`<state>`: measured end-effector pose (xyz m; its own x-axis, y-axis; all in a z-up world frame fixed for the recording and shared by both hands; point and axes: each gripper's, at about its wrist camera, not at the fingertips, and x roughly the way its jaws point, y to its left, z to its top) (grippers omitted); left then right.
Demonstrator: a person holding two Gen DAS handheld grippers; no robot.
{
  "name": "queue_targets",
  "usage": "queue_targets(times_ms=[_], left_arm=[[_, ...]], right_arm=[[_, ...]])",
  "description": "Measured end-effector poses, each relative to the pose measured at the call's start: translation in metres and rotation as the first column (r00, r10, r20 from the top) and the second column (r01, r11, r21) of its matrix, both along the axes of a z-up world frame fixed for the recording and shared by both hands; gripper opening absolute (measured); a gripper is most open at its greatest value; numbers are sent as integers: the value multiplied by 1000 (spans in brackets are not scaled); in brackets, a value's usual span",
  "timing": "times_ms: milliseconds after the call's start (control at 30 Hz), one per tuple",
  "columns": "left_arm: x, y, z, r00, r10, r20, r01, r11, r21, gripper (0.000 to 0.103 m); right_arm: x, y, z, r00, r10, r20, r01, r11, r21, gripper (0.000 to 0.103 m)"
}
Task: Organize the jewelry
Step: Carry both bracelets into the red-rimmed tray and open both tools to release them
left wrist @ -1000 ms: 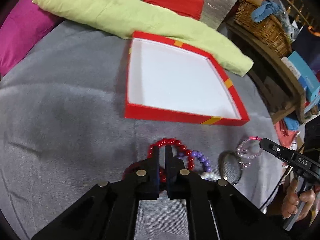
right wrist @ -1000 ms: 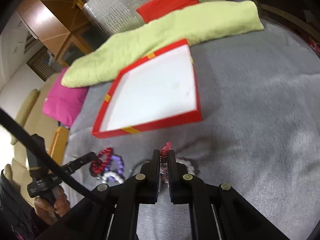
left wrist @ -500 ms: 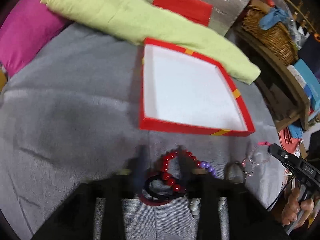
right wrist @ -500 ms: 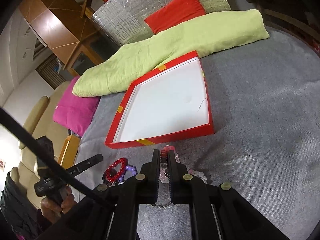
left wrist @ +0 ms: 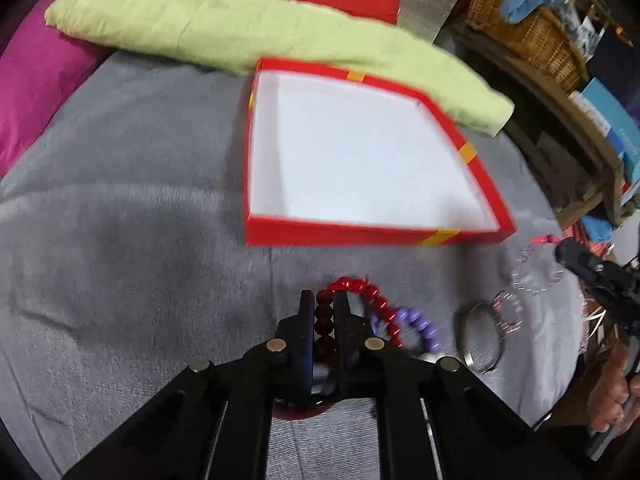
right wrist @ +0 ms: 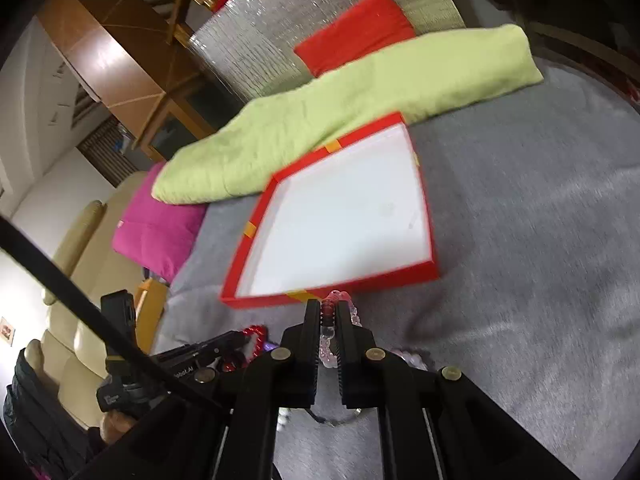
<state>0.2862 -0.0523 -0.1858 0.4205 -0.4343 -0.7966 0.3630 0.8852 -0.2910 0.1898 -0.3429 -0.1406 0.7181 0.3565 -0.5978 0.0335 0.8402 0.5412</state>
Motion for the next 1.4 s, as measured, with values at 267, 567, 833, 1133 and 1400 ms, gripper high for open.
queue_targets(times_ms=[267, 567, 833, 1133, 1400], left_arm=[[-10, -5, 48, 991, -60, 123, 76, 989, -129, 9], [33, -29, 66, 985, -28, 172, 55, 987, -151, 9], [60, -40, 25, 997, 18, 79, -10, 995, -95, 9], [56, -41, 29, 995, 31, 98, -21, 995, -96, 10], [38, -32, 42, 990, 28, 136, -17, 996, -83, 11]], right_arm=[[24, 6, 15, 995, -7, 104, 3, 999, 41, 8], [72, 28, -3, 998, 19, 60, -22, 999, 36, 8], [100, 31, -28, 1000, 14, -5, -14, 1000, 20, 8], [91, 1, -29, 996, -81, -35, 81, 997, 2, 26], [61, -7, -9, 998, -65, -17, 64, 997, -44, 28]])
